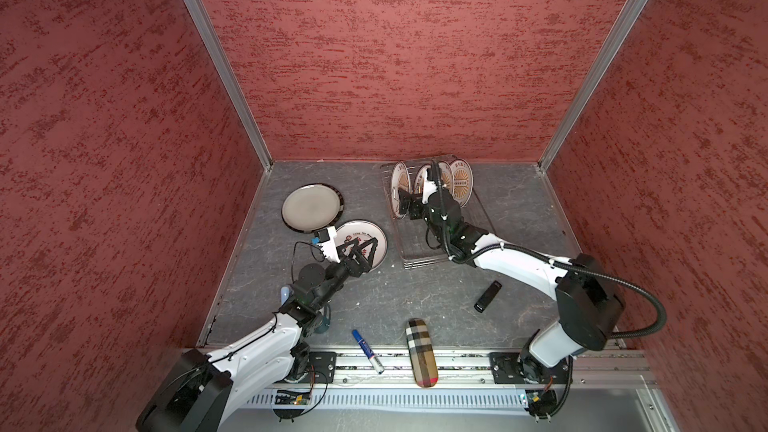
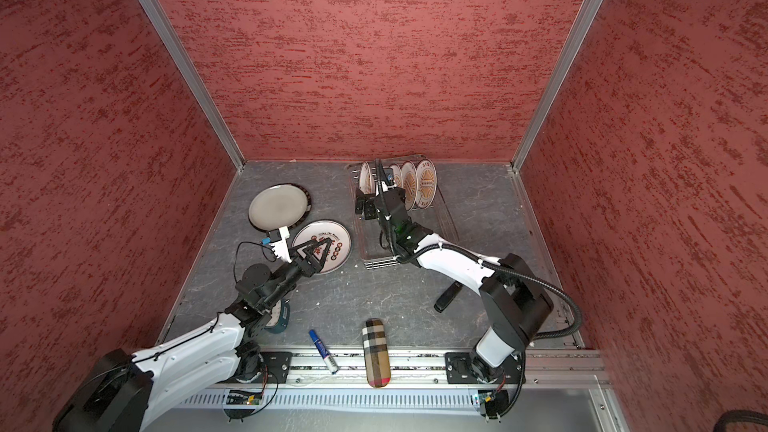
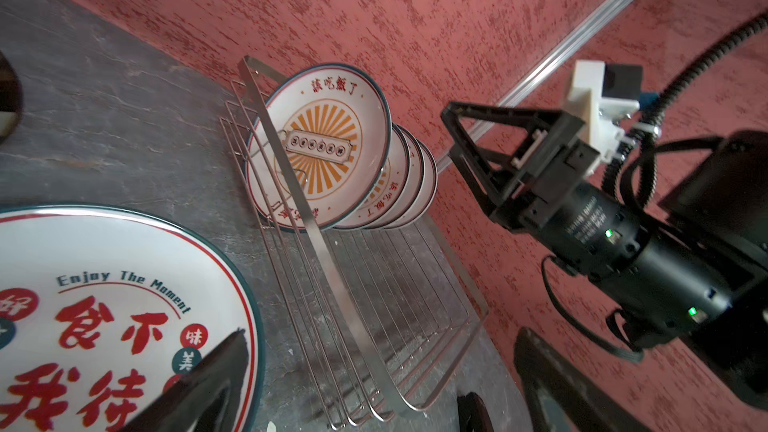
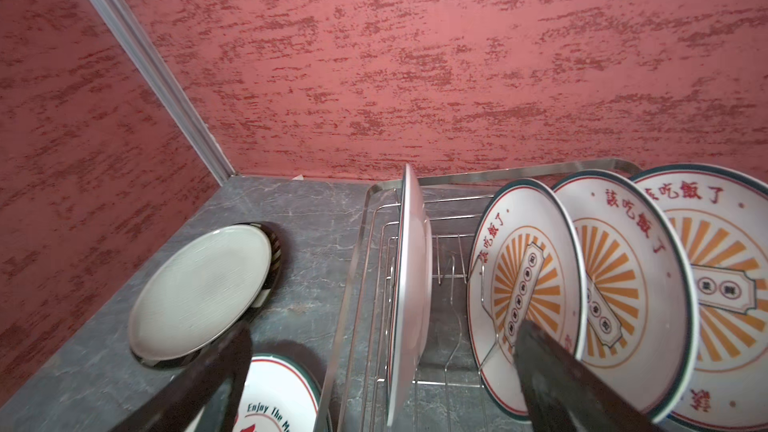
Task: Unload the plates from the dish rack
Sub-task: 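Reach the right gripper into the rack toward the orange sunburst plate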
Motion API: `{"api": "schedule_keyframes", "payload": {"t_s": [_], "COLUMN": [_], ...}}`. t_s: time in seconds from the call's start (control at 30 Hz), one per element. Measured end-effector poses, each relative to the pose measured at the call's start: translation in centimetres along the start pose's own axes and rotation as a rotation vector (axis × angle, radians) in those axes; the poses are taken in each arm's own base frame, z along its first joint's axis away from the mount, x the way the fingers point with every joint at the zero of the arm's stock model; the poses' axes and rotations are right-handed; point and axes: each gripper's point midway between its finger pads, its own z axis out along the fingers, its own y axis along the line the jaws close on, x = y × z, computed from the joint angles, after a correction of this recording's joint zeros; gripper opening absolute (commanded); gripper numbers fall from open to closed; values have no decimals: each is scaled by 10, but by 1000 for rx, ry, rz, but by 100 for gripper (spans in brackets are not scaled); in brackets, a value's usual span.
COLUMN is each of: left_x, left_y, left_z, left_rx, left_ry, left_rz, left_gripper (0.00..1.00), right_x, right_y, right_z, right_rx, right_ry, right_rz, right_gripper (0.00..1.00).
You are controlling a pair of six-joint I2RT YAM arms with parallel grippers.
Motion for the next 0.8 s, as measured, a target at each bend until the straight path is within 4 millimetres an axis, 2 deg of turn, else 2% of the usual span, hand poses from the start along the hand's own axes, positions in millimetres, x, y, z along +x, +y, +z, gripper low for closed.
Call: {"api": "schedule_keyframes", "payload": {"t_s": [0.07,0.17,0.2,0.33,0.5,0.7,0.8], "left_x": [5,11,13,15,15,6,0], "left_y": [-3,-7,-8,-9,-9,-18,-18], "left_z": [3,5,6,8,8,3,0], "left_rx": [31,73,79,90,89,94,74], "left_ry": [35,69,79,91,87,47,21], "left_rz": [5,7,8,13,14,37,43], "left_gripper": [99,99,99,99,100,99,99], "right_x": [-1,1,2,9,4,1,8], "right_y": [-2,-6,-9,-15,-8,-8,-13], "right_z": [9,19,20,28,48,67,73], "right_rx": [35,83,99,145,170,239,289], "right_ry": [4,-4,-6,-2,0,11,20], "right_rz": [-4,-6,-7,-22,-43,-80,-109], "right_gripper": [87,67,64,56,50,45,41]}}
